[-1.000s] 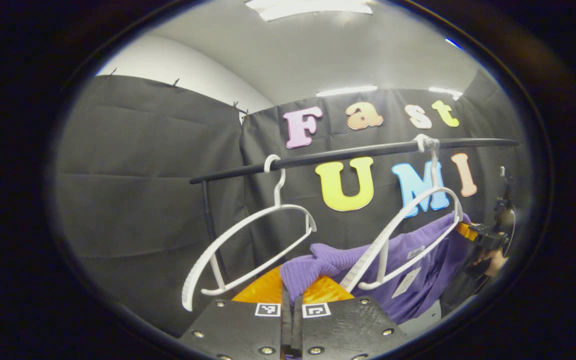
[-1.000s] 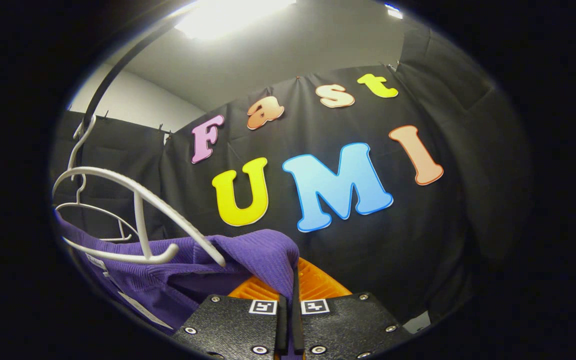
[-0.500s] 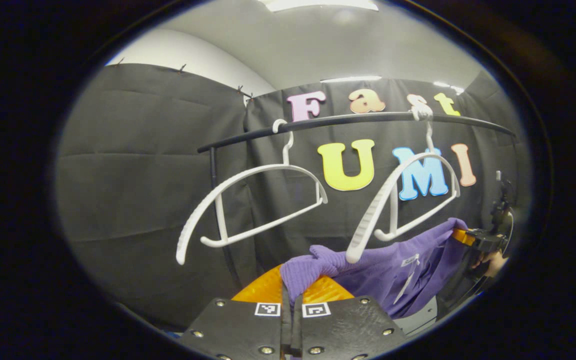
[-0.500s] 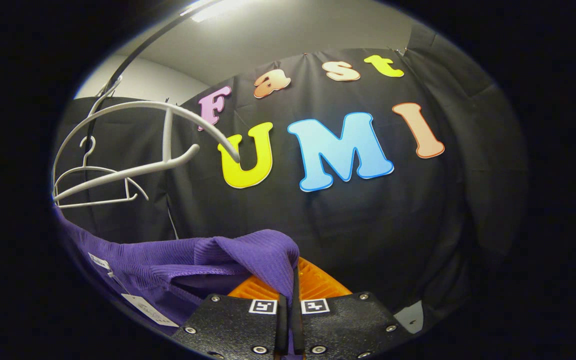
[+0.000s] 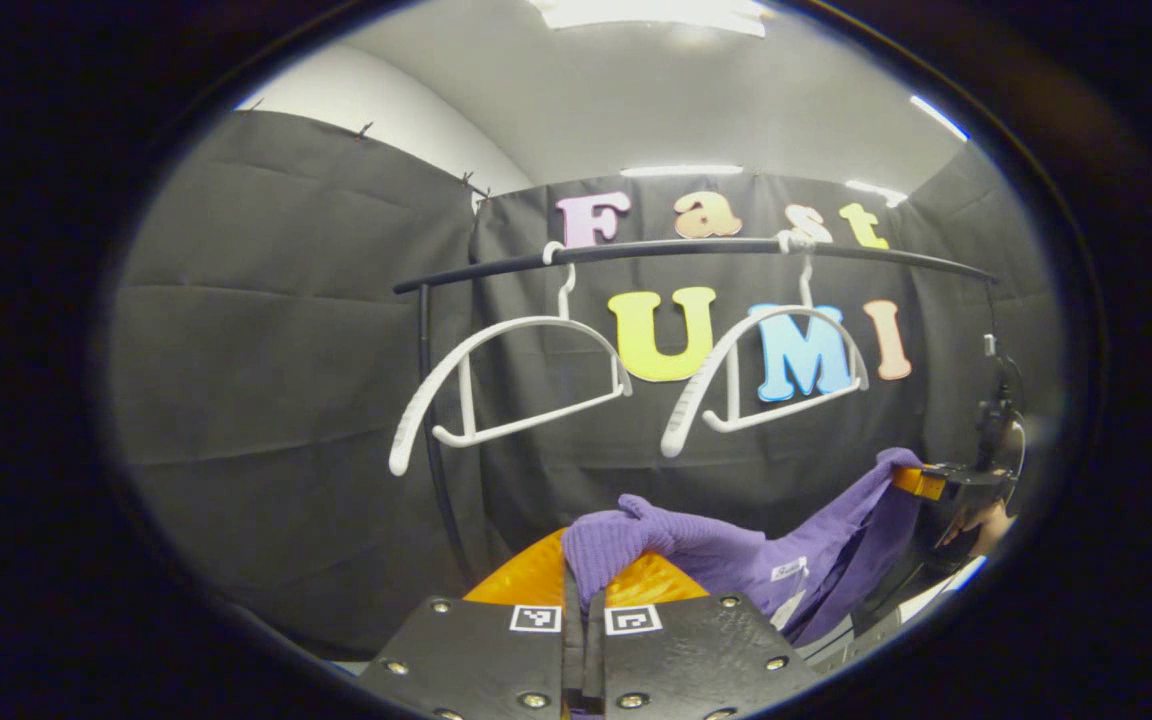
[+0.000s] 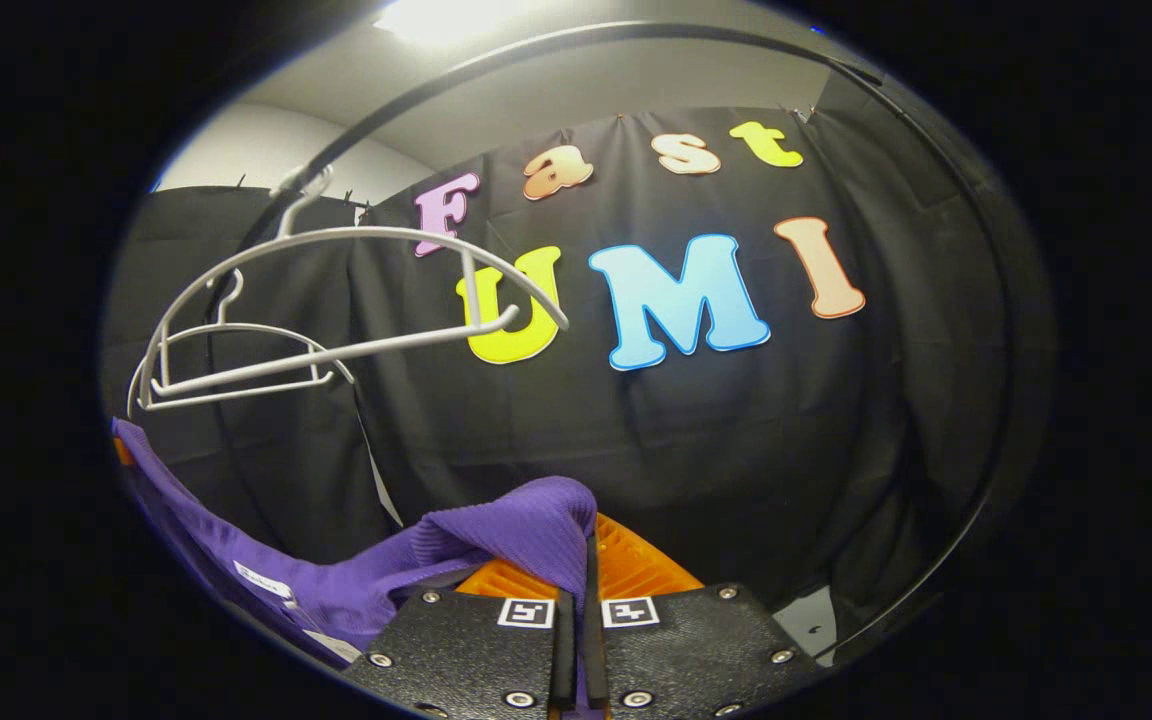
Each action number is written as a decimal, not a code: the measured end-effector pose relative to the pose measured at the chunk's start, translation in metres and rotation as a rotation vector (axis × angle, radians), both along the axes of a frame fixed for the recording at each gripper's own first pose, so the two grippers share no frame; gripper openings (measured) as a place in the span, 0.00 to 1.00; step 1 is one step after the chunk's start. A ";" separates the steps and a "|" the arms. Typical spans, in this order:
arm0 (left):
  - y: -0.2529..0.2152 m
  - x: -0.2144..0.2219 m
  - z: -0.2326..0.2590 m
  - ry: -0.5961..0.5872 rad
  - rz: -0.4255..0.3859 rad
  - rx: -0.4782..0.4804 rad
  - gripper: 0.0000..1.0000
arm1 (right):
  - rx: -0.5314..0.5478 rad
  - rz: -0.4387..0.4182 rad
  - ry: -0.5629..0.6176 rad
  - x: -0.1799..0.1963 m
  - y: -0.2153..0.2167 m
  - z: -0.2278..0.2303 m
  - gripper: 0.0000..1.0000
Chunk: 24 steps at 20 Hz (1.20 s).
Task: Grasp the clothes on the hanger with both hands and then place them into the laundry hamper below.
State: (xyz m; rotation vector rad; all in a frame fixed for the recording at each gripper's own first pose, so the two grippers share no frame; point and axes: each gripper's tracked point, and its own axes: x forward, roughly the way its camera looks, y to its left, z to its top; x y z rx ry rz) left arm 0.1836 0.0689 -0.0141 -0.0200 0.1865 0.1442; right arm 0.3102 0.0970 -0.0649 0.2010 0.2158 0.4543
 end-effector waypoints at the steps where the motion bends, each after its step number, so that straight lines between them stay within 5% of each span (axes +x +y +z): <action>1: -0.003 -0.004 0.003 -0.010 -0.013 -0.012 0.01 | 0.004 -0.002 -0.009 -0.011 -0.001 0.008 0.03; 13: -0.086 -0.043 -0.018 -0.052 -0.298 -0.134 0.01 | -0.017 -0.026 -0.034 -0.154 0.008 0.027 0.03; 19: -0.136 -0.070 -0.065 0.007 -0.402 -0.177 0.00 | -0.071 0.007 0.044 -0.207 0.024 -0.016 0.03; 24: -0.154 -0.087 -0.124 0.094 -0.412 -0.187 0.05 | -0.146 0.045 0.119 -0.228 0.027 -0.079 0.03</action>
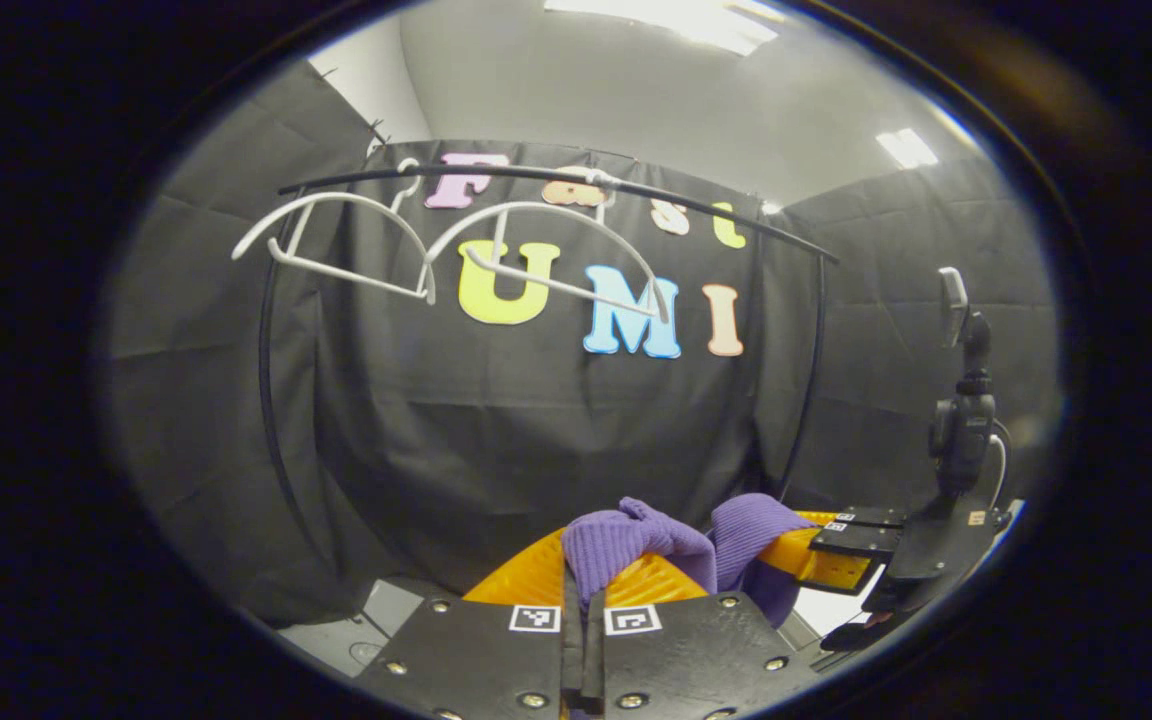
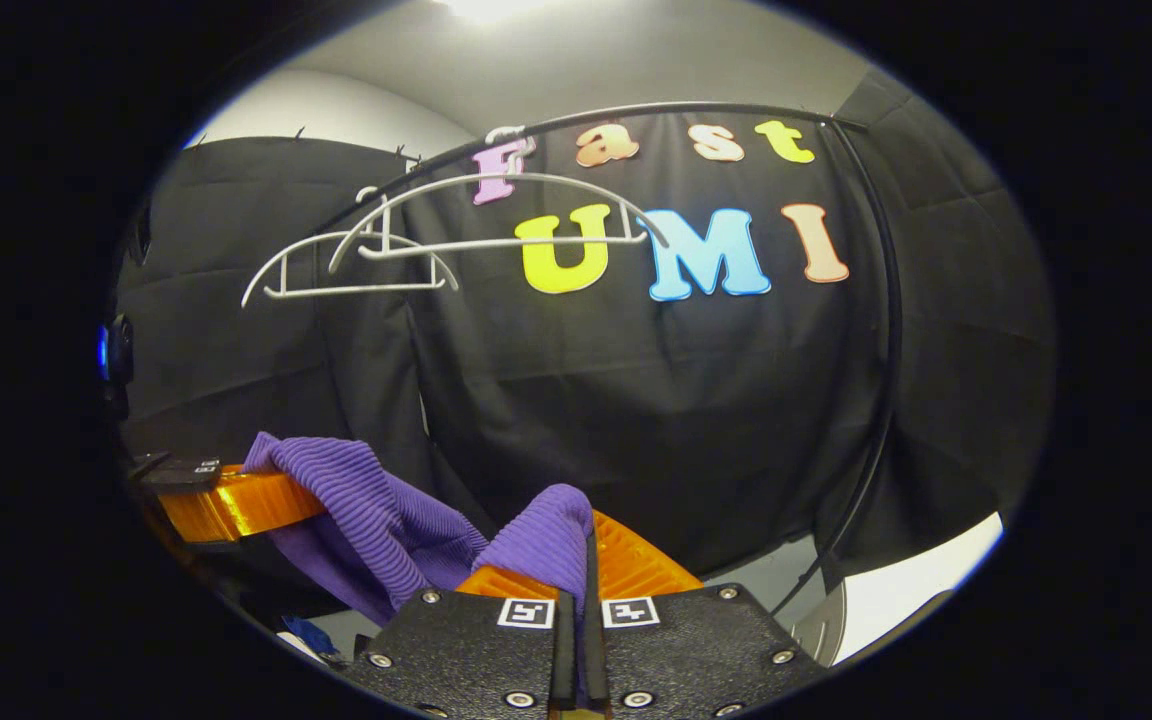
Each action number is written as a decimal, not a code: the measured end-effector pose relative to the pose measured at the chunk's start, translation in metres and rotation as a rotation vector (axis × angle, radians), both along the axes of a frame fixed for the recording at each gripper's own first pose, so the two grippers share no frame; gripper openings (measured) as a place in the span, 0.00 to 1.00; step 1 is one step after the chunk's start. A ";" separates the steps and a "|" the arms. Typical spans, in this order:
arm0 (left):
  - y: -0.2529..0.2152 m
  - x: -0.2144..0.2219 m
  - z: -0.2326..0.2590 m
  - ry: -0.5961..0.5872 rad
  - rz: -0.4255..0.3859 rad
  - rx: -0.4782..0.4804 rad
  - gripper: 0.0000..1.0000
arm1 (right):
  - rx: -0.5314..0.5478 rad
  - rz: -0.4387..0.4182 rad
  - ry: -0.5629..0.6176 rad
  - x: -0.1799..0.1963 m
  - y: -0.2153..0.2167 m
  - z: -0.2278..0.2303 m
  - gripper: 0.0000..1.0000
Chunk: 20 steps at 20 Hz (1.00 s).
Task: Grasp the clothes on the hanger with both hands and then place them into the laundry hamper below.
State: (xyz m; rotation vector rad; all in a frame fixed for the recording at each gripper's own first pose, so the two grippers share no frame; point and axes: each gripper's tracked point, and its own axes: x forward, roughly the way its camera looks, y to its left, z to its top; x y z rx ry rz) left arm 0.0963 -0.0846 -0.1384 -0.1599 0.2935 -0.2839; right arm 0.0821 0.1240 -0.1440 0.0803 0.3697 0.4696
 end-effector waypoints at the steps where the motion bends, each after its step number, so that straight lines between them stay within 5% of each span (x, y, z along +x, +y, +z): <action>1: -0.001 -0.003 -0.013 0.022 -0.001 0.005 0.01 | -0.014 0.010 0.021 -0.005 0.001 -0.013 0.03; 14: 0.005 -0.051 -0.188 0.363 0.049 0.113 0.07 | -0.196 0.053 0.285 -0.058 -0.018 -0.157 0.05; 20: 0.018 -0.090 -0.257 0.534 0.030 0.205 0.02 | -0.266 0.104 0.434 -0.084 -0.017 -0.204 0.10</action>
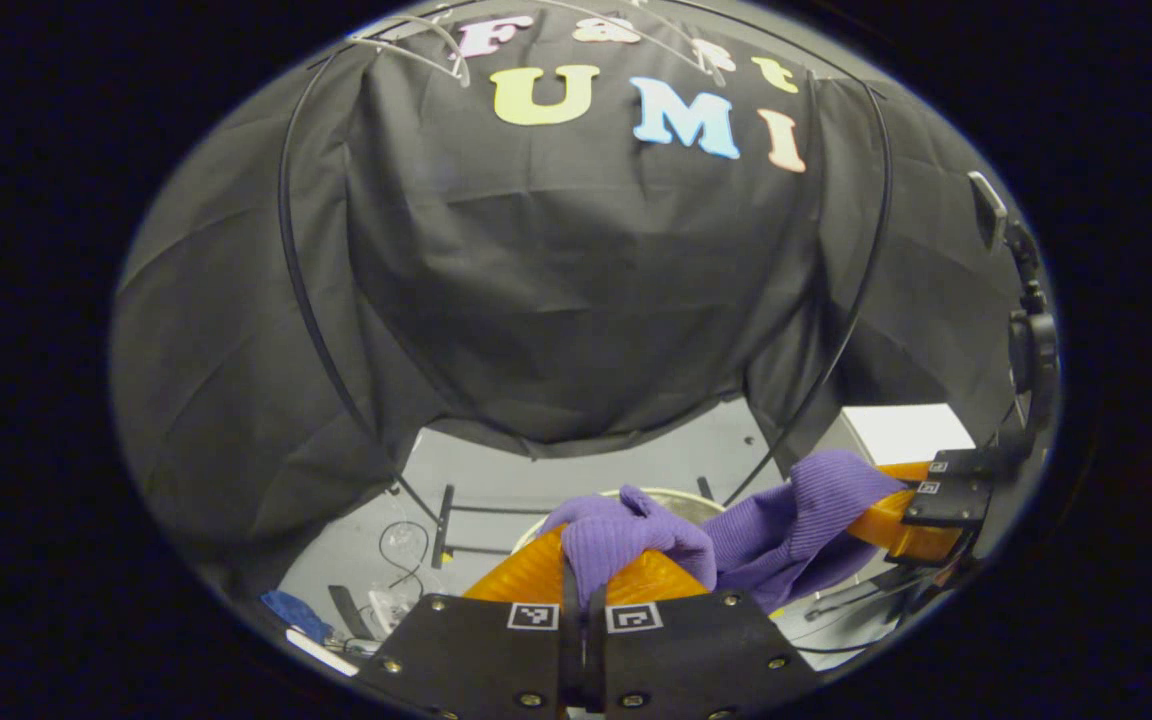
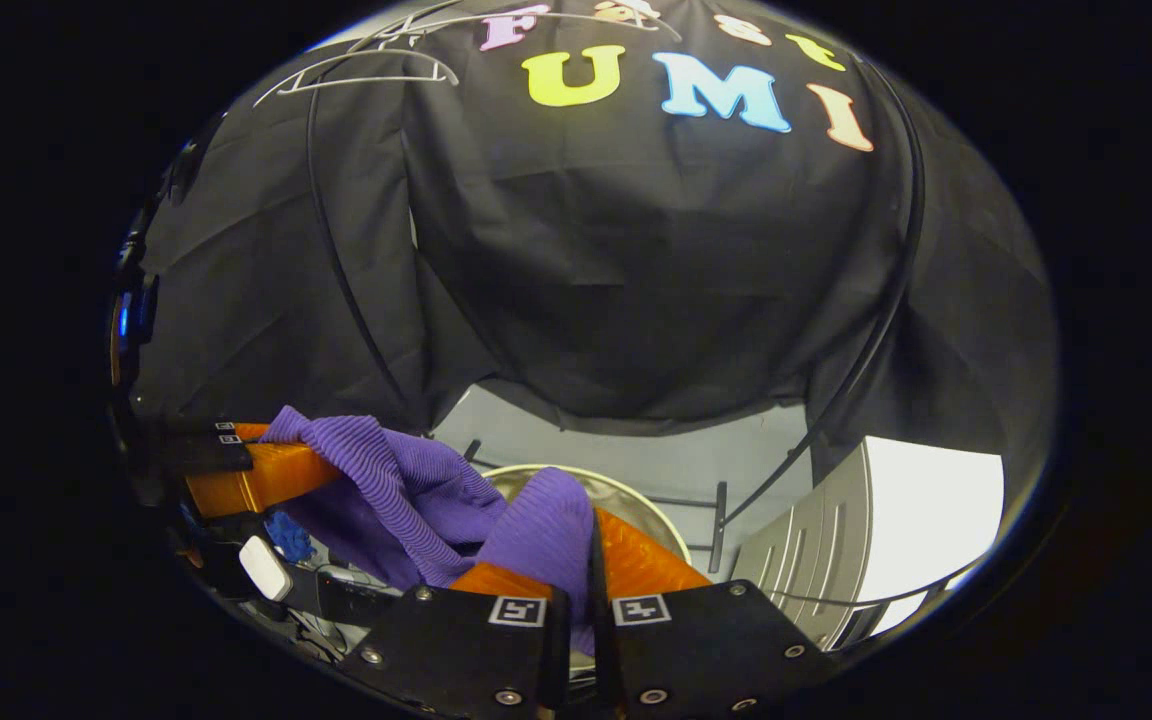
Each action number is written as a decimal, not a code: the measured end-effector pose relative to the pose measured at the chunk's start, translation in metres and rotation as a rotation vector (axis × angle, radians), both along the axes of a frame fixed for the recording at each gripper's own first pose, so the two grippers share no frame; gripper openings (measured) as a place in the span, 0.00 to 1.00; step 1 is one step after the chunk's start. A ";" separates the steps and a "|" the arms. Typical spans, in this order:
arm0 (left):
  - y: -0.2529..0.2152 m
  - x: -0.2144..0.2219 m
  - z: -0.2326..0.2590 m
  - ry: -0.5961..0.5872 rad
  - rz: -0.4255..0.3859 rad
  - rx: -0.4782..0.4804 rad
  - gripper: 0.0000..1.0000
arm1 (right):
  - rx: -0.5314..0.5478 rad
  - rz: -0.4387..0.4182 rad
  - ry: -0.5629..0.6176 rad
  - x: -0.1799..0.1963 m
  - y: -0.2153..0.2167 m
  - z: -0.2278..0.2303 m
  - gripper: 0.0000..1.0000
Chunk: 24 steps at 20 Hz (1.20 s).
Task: Grasp the clothes on the hanger with both hands and then place them into the laundry hamper below.
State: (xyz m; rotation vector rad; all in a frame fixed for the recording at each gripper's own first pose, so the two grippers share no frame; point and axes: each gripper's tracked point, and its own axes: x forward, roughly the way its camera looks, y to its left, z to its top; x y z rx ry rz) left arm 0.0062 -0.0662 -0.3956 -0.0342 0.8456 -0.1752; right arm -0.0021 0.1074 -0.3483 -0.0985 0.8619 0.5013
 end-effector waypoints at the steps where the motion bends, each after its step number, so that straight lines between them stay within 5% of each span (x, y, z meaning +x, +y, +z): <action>1: 0.001 -0.003 -0.007 0.017 0.000 0.009 0.02 | -0.012 0.010 0.013 -0.002 0.001 -0.004 0.11; 3: -0.002 -0.011 -0.012 0.049 -0.005 0.010 0.06 | -0.041 0.020 0.012 -0.008 -0.001 -0.005 0.18; 4: -0.003 -0.015 -0.014 0.059 -0.007 0.006 0.07 | -0.051 0.021 -0.002 -0.008 -0.002 -0.005 0.36; 5: -0.005 -0.014 -0.016 0.061 -0.012 0.003 0.19 | -0.070 0.021 -0.017 -0.006 -0.007 -0.004 0.41; 8: 0.000 -0.011 0.001 0.012 -0.019 0.017 0.57 | -0.091 0.013 -0.041 -0.007 -0.011 0.003 0.88; 9: 0.003 -0.006 0.012 -0.012 -0.019 0.027 0.70 | -0.092 0.006 -0.048 -0.009 -0.011 0.004 0.92; 11: 0.007 0.008 0.035 -0.074 -0.020 0.039 0.97 | -0.090 -0.018 -0.072 -0.006 -0.014 0.018 0.94; 24: 0.030 0.059 0.284 -0.580 0.103 -0.004 1.00 | 0.009 -0.242 -0.544 0.050 -0.075 0.220 0.95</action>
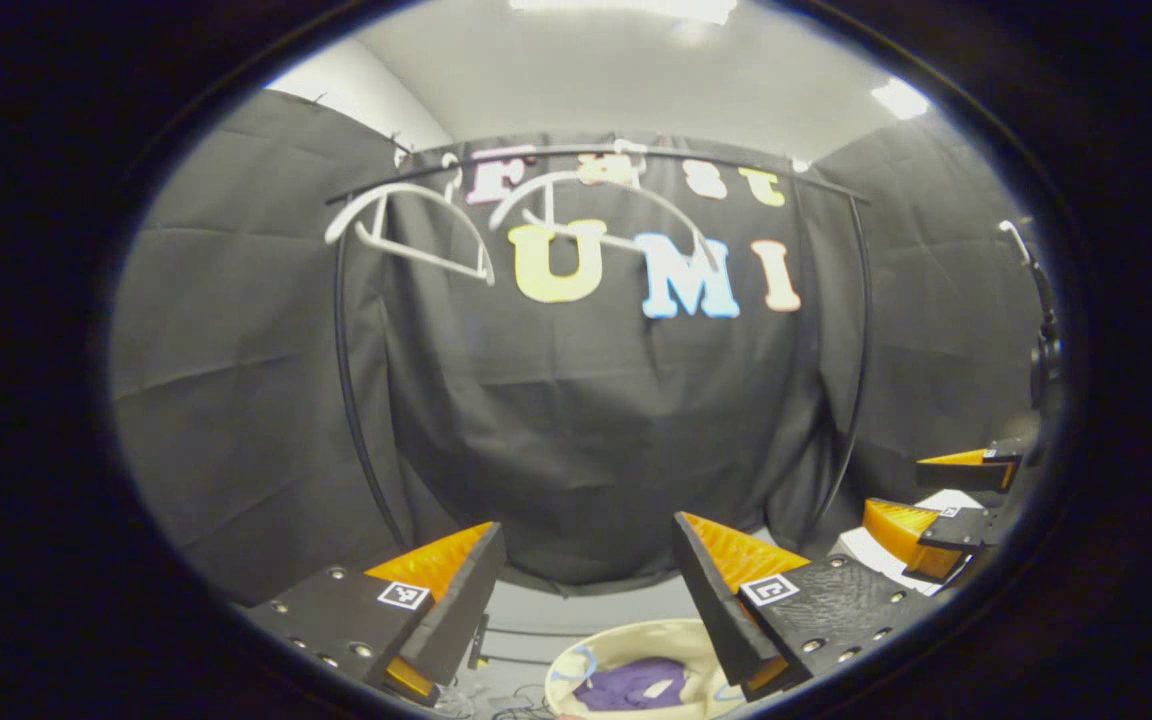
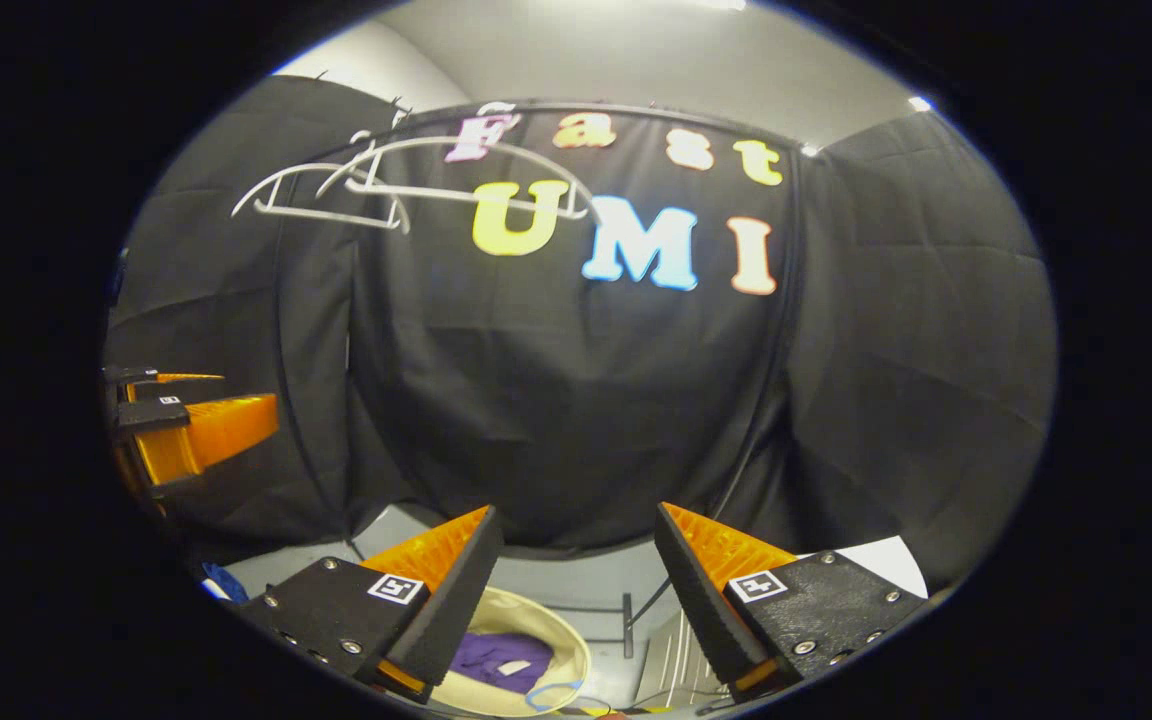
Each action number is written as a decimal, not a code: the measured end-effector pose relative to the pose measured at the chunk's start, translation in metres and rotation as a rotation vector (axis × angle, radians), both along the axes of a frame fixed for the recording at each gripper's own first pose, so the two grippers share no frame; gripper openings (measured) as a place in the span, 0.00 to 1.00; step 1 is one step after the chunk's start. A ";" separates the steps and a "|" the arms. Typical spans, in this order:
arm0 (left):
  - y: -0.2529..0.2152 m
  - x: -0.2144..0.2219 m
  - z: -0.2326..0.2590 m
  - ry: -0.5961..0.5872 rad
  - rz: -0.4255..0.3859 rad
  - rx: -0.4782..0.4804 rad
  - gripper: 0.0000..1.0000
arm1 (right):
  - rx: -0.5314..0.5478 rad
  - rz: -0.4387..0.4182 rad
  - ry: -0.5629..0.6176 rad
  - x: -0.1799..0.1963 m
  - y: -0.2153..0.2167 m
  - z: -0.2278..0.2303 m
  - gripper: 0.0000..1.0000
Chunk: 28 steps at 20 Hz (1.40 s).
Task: Grasp the clothes on the hanger with both hands and then place them into the laundry hamper below.
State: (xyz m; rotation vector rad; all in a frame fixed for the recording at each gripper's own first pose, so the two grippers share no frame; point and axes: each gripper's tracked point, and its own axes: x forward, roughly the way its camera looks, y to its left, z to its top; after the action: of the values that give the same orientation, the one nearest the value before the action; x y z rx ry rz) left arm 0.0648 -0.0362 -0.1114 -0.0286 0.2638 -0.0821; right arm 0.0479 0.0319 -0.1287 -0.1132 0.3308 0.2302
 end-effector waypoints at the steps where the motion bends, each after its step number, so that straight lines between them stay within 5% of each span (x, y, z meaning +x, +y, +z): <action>1: -0.001 0.002 0.020 -0.030 0.005 -0.009 1.00 | 0.007 -0.012 -0.032 0.001 -0.008 0.014 0.95; 9: 0.006 -0.025 0.160 -0.222 0.038 -0.022 1.00 | 0.040 -0.077 -0.205 -0.013 -0.063 0.100 0.95; 16: 0.006 -0.059 0.176 -0.241 0.047 0.039 1.00 | 0.073 -0.131 -0.293 -0.028 -0.094 0.148 0.95; 28: 0.007 -0.063 0.184 -0.253 0.064 0.050 0.96 | 0.100 -0.121 -0.321 -0.032 -0.088 0.163 0.95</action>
State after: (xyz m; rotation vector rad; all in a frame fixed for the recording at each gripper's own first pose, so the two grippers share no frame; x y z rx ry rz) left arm 0.0018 -0.0293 0.0730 0.0226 0.0120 -0.0146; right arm 0.0157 -0.0561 0.0344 -0.0297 0.0061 0.1059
